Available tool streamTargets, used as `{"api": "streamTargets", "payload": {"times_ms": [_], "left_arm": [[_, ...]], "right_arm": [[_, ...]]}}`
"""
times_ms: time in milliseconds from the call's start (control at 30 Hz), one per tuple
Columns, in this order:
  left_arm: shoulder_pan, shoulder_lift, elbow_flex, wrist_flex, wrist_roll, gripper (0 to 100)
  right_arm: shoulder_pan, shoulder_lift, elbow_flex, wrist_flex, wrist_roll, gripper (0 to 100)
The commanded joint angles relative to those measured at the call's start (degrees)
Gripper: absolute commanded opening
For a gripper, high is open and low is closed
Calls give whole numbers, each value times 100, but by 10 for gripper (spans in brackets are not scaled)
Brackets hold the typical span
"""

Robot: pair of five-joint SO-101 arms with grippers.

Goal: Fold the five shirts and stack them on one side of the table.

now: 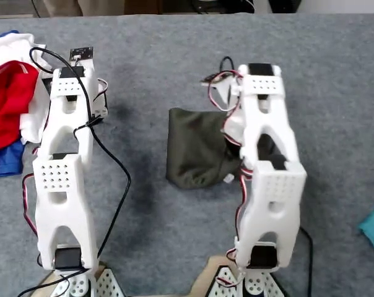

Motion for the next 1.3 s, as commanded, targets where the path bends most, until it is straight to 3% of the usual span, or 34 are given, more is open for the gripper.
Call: {"api": "streamTargets", "payload": {"times_ms": [0, 433, 800, 1000, 1267], "left_arm": [[229, -180, 0, -193, -26, 19], [229, -180, 0, -193, -26, 19], [229, -180, 0, -193, -26, 19], [229, -180, -9, -193, -26, 19], [237, -180, 0, -316, -26, 19]], "right_arm": [[409, -910, 479, 97, 176, 5], [1481, -1807, 1771, 79, 941, 5], [-804, -1253, 312, 18, 897, 5], [-813, -242, -338, 88, 695, 5], [-444, -198, -207, 123, 695, 5]]}}
